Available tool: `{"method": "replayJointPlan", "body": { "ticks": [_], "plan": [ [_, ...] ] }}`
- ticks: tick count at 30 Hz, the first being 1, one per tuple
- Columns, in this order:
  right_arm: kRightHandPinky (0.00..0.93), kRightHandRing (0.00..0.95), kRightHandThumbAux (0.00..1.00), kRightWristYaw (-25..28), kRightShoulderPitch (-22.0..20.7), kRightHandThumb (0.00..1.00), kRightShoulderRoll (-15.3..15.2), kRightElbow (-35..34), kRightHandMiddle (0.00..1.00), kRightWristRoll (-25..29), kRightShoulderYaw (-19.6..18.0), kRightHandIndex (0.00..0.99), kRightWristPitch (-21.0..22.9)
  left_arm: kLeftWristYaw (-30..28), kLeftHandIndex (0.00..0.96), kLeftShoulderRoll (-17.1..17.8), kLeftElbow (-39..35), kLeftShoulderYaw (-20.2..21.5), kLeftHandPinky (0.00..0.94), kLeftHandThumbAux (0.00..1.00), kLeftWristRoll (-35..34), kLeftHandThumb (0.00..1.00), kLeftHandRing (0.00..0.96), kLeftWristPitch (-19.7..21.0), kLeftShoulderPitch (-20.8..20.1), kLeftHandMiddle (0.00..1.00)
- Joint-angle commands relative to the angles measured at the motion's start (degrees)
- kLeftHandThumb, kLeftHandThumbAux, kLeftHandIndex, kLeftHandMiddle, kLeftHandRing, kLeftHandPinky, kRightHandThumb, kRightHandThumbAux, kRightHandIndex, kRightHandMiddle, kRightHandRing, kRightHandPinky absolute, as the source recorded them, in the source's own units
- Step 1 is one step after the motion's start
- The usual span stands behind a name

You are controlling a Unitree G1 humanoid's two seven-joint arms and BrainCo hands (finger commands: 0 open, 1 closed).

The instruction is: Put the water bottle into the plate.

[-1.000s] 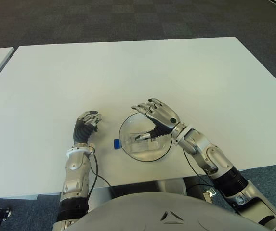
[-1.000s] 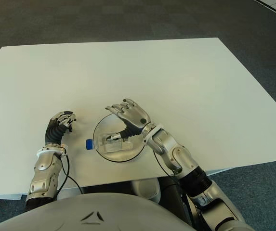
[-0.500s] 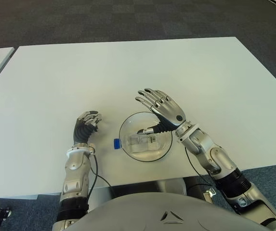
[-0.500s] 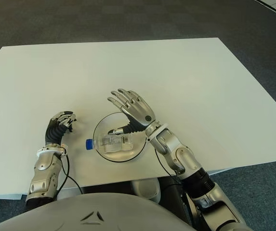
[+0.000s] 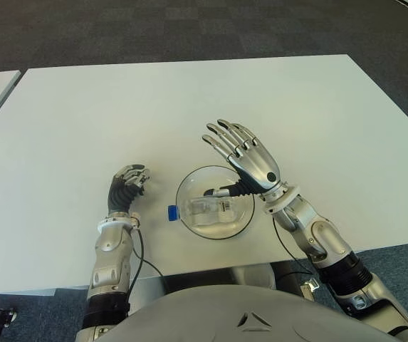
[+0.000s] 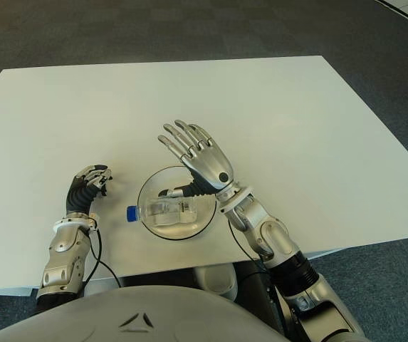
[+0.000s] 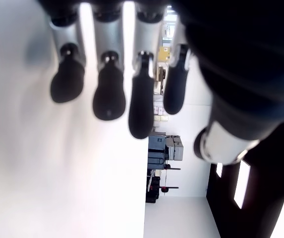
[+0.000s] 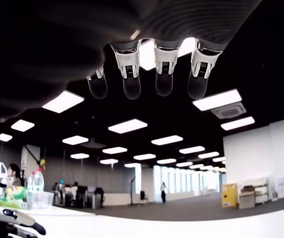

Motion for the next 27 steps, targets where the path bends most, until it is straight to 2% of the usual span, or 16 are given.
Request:
{"method": "replayJointPlan", "body": {
  "ticks": [1, 5, 7, 9, 12, 14, 18, 21, 23, 27],
  "plan": [
    [0.000, 0.000, 0.295, -3.5, 0.9, 0.329, 0.8, 1.4, 0.000, 1.4, -1.1, 0.000, -1.4, -0.2, 0.399, 0.0, 0.7, 0.0, 0.732, 0.679, 0.0, 0.838, 0.743, 1.0, 0.1, 0.556],
    [0.000, 0.000, 0.343, -3.9, 1.3, 0.295, 1.5, 1.8, 0.000, 4.8, -2.5, 0.000, -2.0, -0.1, 0.399, -0.1, 0.7, 0.0, 0.729, 0.678, -0.1, 0.838, 0.741, 1.1, 0.1, 0.556],
    [0.000, 0.000, 0.374, -3.3, 1.5, 0.296, 2.0, 2.2, 0.000, 8.5, -3.7, 0.000, -3.0, 0.1, 0.399, -0.1, 0.5, -0.1, 0.729, 0.679, 0.1, 0.838, 0.741, 1.3, 0.2, 0.556],
    [0.000, 0.000, 0.406, -2.4, 1.9, 0.314, 2.9, 2.9, 0.000, 13.8, -5.1, 0.000, -4.4, 0.4, 0.399, -0.1, 0.3, -0.1, 0.730, 0.679, 0.3, 0.838, 0.740, 1.7, 0.2, 0.557],
    [0.000, 0.000, 0.460, -0.2, 3.4, 0.349, 5.9, 3.7, 0.000, 24.4, -7.1, 0.000, -5.9, 0.8, 0.399, -0.2, -0.1, -0.1, 0.731, 0.679, 0.5, 0.838, 0.739, 2.4, 0.3, 0.558],
    [0.005, 0.000, 0.505, 0.7, 4.5, 0.377, 7.5, 3.9, 0.000, 29.6, -8.4, 0.000, -6.3, 1.0, 0.399, -0.3, -0.3, -0.1, 0.732, 0.679, 0.7, 0.838, 0.738, 2.7, 0.4, 0.559],
    [0.078, 0.003, 0.593, 1.3, 7.1, 0.434, 9.7, 5.1, 0.000, 36.4, -11.0, 0.000, -6.8, 1.2, 0.399, -0.4, -0.6, -0.1, 0.734, 0.679, 1.0, 0.838, 0.738, 2.8, 0.5, 0.560],
    [0.133, 0.041, 0.656, 2.0, 8.1, 0.472, 11.1, 6.5, 0.023, 39.9, -12.7, 0.002, -7.5, 1.2, 0.399, -0.4, -0.8, -0.2, 0.735, 0.679, 1.0, 0.838, 0.738, 3.0, 0.6, 0.560],
    [0.185, 0.099, 0.701, 2.7, 8.1, 0.466, 12.4, 8.0, 0.086, 42.8, -13.9, 0.041, -8.1, 1.0, 0.398, -0.5, -1.0, -0.2, 0.735, 0.679, 0.9, 0.838, 0.738, 3.0, 0.6, 0.559],
    [0.228, 0.147, 0.738, 3.9, 8.0, 0.459, 13.7, 9.3, 0.137, 45.2, -15.2, 0.077, -9.3, 0.8, 0.398, -0.5, -1.0, -0.2, 0.734, 0.679, 0.7, 0.837, 0.738, 3.0, 0.6, 0.558]
  ]
}}
